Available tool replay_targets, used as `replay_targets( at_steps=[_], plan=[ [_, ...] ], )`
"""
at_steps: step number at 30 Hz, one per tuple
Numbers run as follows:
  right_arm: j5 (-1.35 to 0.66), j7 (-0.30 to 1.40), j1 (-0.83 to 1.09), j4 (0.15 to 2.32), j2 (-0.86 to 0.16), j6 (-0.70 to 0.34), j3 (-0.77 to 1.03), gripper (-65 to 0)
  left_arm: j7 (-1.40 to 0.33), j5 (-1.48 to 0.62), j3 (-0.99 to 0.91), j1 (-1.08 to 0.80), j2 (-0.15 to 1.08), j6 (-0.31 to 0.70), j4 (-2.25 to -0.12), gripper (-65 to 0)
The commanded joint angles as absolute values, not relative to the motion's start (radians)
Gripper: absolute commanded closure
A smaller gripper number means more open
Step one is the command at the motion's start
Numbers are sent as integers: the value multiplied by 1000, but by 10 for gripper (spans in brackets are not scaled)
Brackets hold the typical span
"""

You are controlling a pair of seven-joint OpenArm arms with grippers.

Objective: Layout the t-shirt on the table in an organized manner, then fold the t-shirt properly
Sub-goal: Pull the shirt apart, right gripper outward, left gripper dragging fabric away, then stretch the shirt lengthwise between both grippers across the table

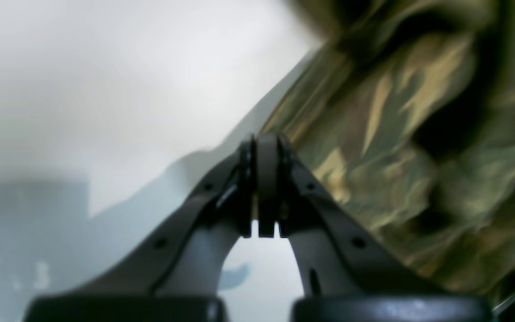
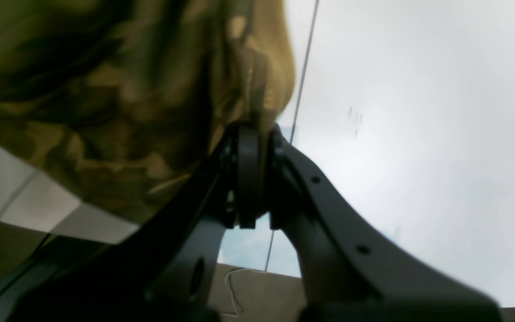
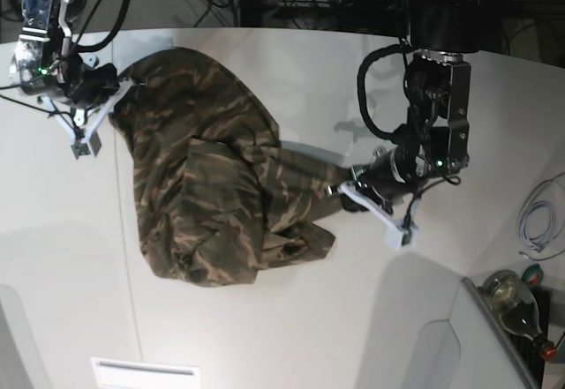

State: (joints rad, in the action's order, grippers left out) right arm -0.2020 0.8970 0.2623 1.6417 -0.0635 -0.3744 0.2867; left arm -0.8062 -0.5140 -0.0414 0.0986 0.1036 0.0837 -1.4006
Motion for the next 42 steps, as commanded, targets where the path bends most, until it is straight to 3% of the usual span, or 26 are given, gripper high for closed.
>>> replay_targets(
  at_steps=[1, 11, 20, 24, 26, 31, 37, 42],
  plan=[
    [-208, 881, 225, 1659, -87, -377, 291, 0, -809, -533, -38, 134, 96, 102, -1445, 0],
    [-208, 894, -16, 1626, -205, -375, 286, 0, -874, -536, -38, 283, 90, -4, -1466, 0],
    [-208, 915, -229, 1382, -295, -375, 288, 0, -877, -533, -136, 318, 96, -8, -1481, 0],
    [-208, 834, -283, 1236, -300, -374, 291, -17, -875, -532, -147, 308, 97, -8, -1477, 0],
    [-208, 814, -265, 1244, -300, -374, 292, -110, -874, -532, -139, 286, 120, -8, -1475, 0],
    [-211, 834, -70, 1469, -272, -374, 294, -455, -872, -530, -140, 219, 166, -8, -1475, 0],
    [-209, 832, 151, 1653, -5, -375, 513, -465, -871, -530, -148, 140, 216, -8, -1477, 0],
    [-213, 750, 177, 1577, 85, -384, 582, -494, -871, -530, -148, 96, 229, -7, -1480, 0]
  ],
)
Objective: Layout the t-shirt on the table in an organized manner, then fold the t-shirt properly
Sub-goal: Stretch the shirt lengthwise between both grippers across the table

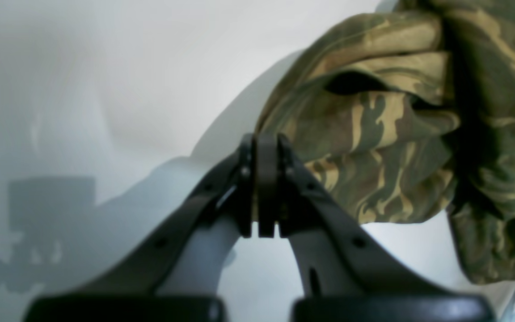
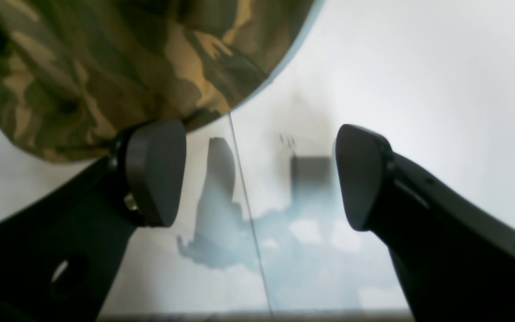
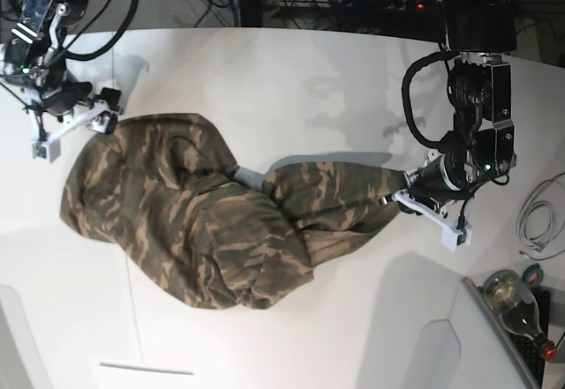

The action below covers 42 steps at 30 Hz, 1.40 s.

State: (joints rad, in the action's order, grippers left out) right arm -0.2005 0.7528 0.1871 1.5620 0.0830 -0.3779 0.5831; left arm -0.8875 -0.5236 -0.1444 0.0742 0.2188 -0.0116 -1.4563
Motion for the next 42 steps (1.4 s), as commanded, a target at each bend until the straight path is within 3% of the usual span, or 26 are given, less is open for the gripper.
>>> replay_targets(
  at_steps=[1, 11, 12, 13, 14, 16, 17, 19, 21, 26, 29, 34, 37, 40, 42],
  plan=[
    [-213, 711, 174, 1543, 87, -384, 584, -494, -871, -530, -148, 88, 229, -7, -1481, 0],
    [-214, 602, 65, 1257, 68, -418, 584, -486, -869, -530, -145, 70, 229, -7, -1480, 0],
    [-214, 605, 68, 1257, 70, -418, 582, -462, -869, -530, -147, 70, 229, -7, -1478, 0],
    [-214, 607, 74, 1267, 70, -420, 581, -407, -869, -530, -147, 70, 231, -7, -1478, 0],
    [-214, 608, 81, 1285, 74, -420, 582, -312, -869, -530, -148, 70, 231, -7, -1481, 0],
    [-214, 625, 119, 1348, 74, -435, 584, -45, -869, -530, -148, 70, 232, -7, -1484, 0],
    [-214, 653, 134, 1394, 76, -443, 584, 0, -869, -530, -148, 70, 239, -7, -1484, 0],
    [-214, 736, 160, 1504, 73, -461, 584, -32, -869, -530, -143, 76, 257, -7, -1486, 0],
    [-214, 825, 183, 1624, 67, -478, 584, -3, -869, -532, -150, 82, 260, -5, -1501, 0],
    [-214, 1013, 222, 1910, 18, -501, 584, -3, -874, -533, -150, 82, 298, -5, -1627, 0],
    [-214, 1082, 220, 1971, -7, -503, 584, -3, -878, -536, -150, 82, 306, -5, -1667, 0],
    [-214, 1027, 199, 1804, 36, -503, 605, -47, -874, -533, -137, 67, 298, -5, -1620, 0],
    [-214, 929, 194, 1678, 67, -504, 659, -227, -872, -533, -143, 41, 285, -5, -1590, 0],
    [-214, 875, 189, 1587, 68, -573, 665, -470, -871, -533, -145, 28, 289, -5, -1587, 0],
    [-214, 849, 186, 1534, 68, -642, 665, -549, -871, -533, -147, 25, 291, -5, -1587, 0]
  ],
)
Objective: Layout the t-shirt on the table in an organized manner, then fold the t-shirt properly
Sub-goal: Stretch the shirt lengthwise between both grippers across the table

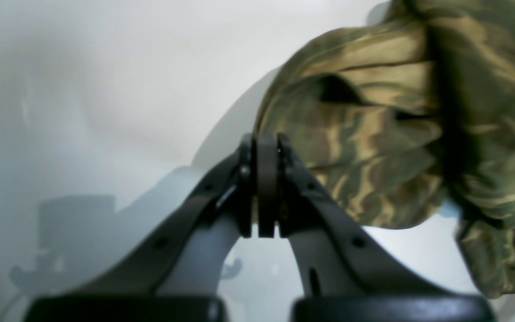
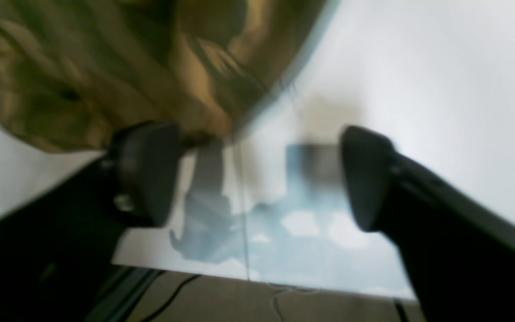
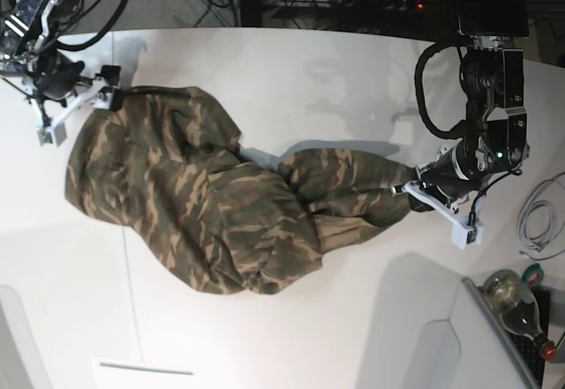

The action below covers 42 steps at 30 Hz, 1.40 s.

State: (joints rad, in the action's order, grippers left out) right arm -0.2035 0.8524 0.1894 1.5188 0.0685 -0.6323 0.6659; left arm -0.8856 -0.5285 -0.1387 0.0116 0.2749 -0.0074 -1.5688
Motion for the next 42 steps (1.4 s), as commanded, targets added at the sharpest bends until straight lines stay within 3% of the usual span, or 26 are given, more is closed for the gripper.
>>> replay_targets(
  at_steps=[1, 6, 8, 10, 12, 13, 15, 17, 27, 42],
  plan=[
    [-214, 845, 174, 1509, 68, -670, 665, -543, -871, -533, -147, 24, 291, -5, -1584, 0],
    [-214, 842, 133, 1380, 70, -698, 665, -482, -871, -532, -147, 24, 289, -5, -1583, 0],
    [-214, 842, 117, 1333, 70, -698, 664, -428, -871, -532, -147, 24, 288, -5, -1583, 0],
    [-214, 845, 111, 1313, 70, -698, 665, -285, -871, -532, -142, 24, 288, -5, -1583, 0],
    [-214, 849, 116, 1330, 68, -698, 665, -45, -871, -532, -142, 24, 289, -5, -1583, 0],
    [-214, 851, 120, 1351, 68, -698, 665, 0, -871, -532, -142, 24, 291, -5, -1583, 0],
    [-214, 889, 140, 1425, 65, -698, 665, -35, -871, -532, -147, 25, 294, -5, -1586, 0],
    [-214, 935, 156, 1529, 64, -698, 665, 0, -871, -532, -148, 33, 295, -5, -1590, 0],
    [-214, 1236, 143, 1968, 12, -698, 653, -6, -878, -536, -151, 145, 314, -5, -1646, 0],
    [-211, 1262, -68, 1679, -188, -698, 596, -6, -869, -532, -85, 348, 283, -5, -1419, 0]
  ],
)
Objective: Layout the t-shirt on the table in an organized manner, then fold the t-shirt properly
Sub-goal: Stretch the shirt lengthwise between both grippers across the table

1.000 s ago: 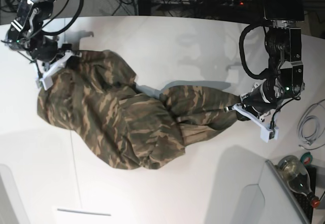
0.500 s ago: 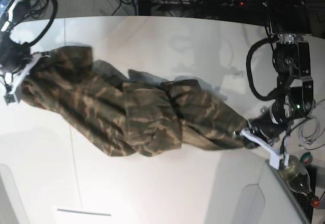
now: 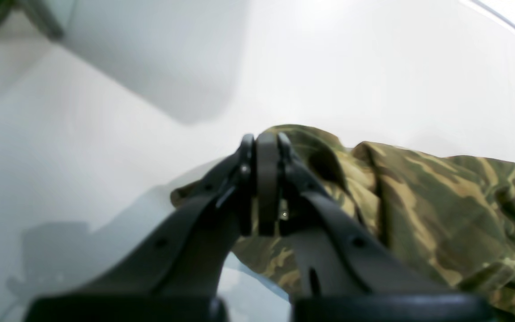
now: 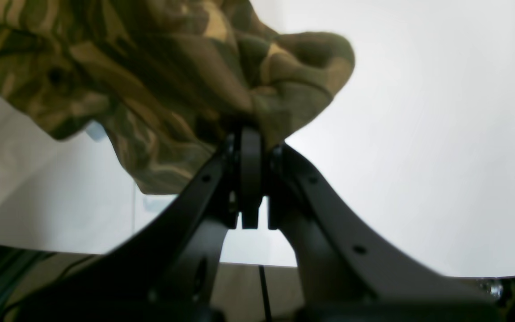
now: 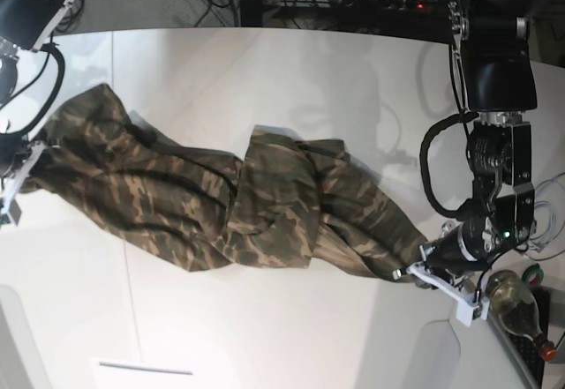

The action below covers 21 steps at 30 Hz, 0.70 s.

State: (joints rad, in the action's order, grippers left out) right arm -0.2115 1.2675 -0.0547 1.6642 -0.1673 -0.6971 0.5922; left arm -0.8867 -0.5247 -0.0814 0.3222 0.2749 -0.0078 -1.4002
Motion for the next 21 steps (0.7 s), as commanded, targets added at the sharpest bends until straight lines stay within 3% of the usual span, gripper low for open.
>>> replay_targets(
  at_steps=[1, 11, 21],
  plan=[
    [-211, 1262, -68, 1681, -199, -698, 596, -6, -860, -532, -76, 357, 285, -5, -1419, 0],
    [-211, 1260, -44, 1684, -280, -698, 599, -6, -808, -346, -71, 423, 282, -5, -1408, 0],
    [-209, 1234, -15, 1676, -288, -698, 596, -6, -797, -331, -67, 524, 300, -5, -1305, 0]
  ],
)
